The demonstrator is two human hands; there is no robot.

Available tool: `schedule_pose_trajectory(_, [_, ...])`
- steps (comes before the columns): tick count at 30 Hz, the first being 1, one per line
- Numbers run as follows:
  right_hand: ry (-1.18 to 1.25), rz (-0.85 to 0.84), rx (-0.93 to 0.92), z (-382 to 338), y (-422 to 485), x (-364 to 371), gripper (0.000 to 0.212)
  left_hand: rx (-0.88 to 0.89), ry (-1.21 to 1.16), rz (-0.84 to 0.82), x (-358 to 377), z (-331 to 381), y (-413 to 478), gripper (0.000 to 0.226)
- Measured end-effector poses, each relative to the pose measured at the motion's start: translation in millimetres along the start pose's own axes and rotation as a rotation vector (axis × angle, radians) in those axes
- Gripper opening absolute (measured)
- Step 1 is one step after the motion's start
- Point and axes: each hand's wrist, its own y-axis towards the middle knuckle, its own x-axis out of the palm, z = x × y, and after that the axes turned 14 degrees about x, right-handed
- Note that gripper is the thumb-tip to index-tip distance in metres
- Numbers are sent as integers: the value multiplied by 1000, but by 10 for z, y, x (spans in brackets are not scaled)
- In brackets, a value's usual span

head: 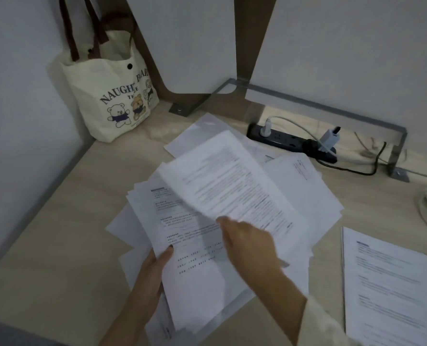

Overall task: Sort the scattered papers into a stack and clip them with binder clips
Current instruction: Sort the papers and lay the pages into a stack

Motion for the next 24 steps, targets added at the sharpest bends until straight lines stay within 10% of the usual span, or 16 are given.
schedule_pose_trajectory(4, [75, -161, -32, -140, -343, 392, 9, -20, -27, 2, 1, -79, -41, 33])
schedule_pose_trajectory(12, [264, -417, 87, -73, -602, 542, 42, 24, 207, -17, -47, -171, -120, 40])
schedule_pose_trajectory(24, [245, 38, 275, 1070, -466, 276, 17, -10, 165, -108, -421, -49, -75, 34])
